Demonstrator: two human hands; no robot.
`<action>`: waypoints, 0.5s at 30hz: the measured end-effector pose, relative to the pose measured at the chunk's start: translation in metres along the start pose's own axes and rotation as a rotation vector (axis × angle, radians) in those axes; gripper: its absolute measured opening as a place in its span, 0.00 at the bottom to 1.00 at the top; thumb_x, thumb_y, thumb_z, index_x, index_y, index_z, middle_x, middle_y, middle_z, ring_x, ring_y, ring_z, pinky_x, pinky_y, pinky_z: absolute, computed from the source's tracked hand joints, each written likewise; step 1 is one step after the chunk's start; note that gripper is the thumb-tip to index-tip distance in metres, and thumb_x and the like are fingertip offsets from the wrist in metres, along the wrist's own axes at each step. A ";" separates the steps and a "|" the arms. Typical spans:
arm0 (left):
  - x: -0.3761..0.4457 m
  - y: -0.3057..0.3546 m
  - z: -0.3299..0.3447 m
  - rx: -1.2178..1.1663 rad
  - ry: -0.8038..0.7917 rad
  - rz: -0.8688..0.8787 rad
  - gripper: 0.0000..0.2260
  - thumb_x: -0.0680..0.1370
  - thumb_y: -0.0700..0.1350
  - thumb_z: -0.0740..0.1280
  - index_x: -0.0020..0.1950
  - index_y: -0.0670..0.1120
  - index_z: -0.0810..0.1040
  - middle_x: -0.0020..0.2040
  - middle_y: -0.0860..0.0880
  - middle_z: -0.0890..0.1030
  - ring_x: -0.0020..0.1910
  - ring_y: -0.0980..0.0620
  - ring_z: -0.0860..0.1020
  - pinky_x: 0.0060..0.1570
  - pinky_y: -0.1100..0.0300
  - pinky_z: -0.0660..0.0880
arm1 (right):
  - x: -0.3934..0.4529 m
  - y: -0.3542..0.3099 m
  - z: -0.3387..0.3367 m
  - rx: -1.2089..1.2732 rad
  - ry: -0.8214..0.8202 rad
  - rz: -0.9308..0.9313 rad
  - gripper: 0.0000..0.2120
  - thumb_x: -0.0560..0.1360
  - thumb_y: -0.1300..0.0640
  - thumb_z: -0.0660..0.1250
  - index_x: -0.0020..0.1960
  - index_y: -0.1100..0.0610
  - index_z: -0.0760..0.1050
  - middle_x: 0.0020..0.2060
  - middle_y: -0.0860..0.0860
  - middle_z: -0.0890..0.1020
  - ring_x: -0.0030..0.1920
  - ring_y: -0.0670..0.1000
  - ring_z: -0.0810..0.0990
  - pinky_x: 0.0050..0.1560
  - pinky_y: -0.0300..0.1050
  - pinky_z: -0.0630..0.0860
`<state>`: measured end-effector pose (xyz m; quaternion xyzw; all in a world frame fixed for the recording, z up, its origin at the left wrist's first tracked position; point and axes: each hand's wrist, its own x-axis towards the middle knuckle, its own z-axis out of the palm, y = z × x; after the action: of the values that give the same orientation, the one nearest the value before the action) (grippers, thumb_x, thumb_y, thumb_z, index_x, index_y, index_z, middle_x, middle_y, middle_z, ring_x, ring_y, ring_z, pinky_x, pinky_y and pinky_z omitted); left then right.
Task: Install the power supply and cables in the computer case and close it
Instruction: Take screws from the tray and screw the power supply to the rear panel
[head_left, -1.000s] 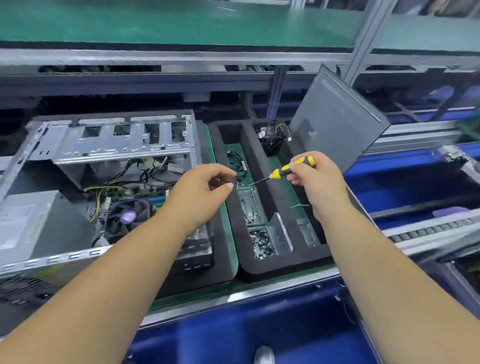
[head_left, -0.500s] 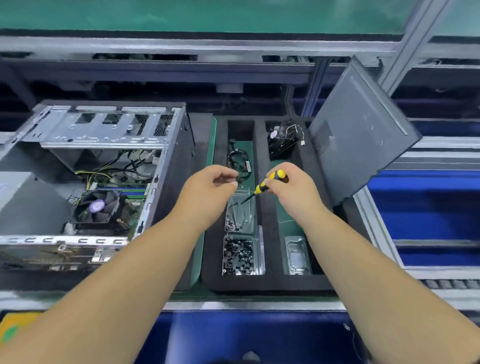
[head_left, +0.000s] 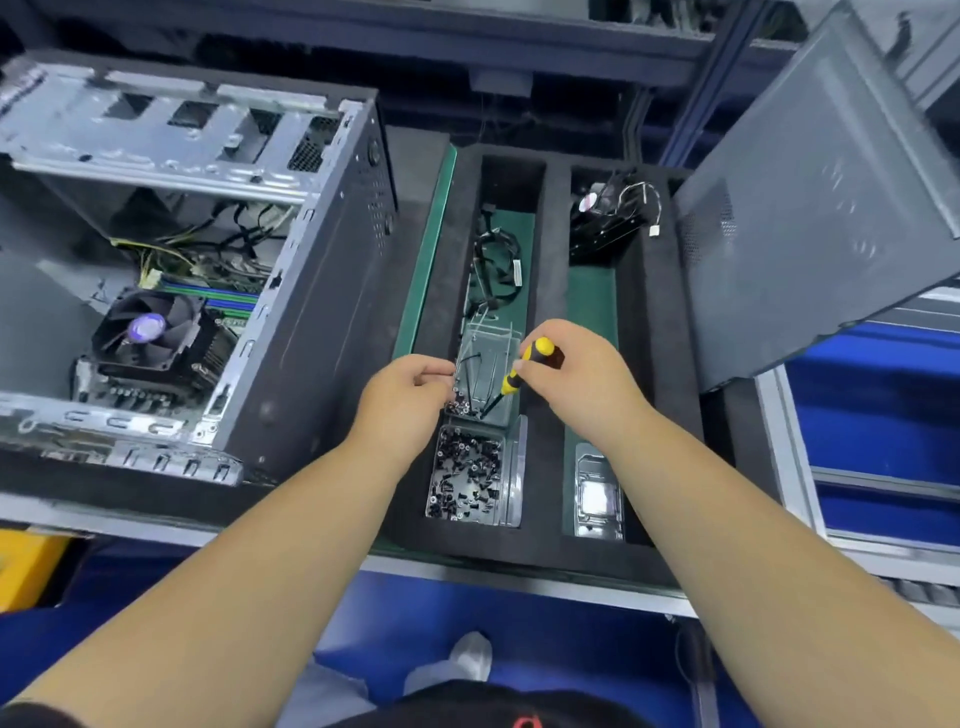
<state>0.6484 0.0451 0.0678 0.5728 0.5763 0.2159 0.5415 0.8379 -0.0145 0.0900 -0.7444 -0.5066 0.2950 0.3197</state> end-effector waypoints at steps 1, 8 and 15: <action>0.002 -0.002 0.002 -0.002 -0.003 -0.001 0.10 0.71 0.44 0.65 0.46 0.57 0.82 0.40 0.59 0.84 0.47 0.56 0.82 0.57 0.50 0.77 | -0.001 0.001 0.002 -0.026 -0.030 -0.015 0.02 0.74 0.53 0.69 0.43 0.48 0.76 0.39 0.44 0.80 0.40 0.46 0.78 0.40 0.47 0.76; 0.013 -0.009 0.006 -0.070 0.047 -0.011 0.12 0.76 0.36 0.63 0.45 0.51 0.81 0.41 0.51 0.84 0.40 0.58 0.82 0.46 0.62 0.78 | 0.000 0.001 0.015 -0.178 -0.178 -0.071 0.04 0.74 0.52 0.69 0.43 0.50 0.76 0.39 0.46 0.79 0.41 0.49 0.77 0.44 0.53 0.78; 0.017 -0.013 0.009 -0.124 0.091 -0.026 0.14 0.73 0.34 0.60 0.44 0.48 0.82 0.39 0.51 0.84 0.40 0.56 0.83 0.42 0.65 0.77 | 0.000 0.004 0.019 -0.174 -0.222 -0.070 0.05 0.74 0.52 0.70 0.42 0.51 0.76 0.40 0.48 0.80 0.41 0.50 0.78 0.45 0.53 0.78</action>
<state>0.6547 0.0540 0.0470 0.5202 0.5932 0.2703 0.5518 0.8255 -0.0118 0.0751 -0.7140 -0.5881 0.3193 0.2060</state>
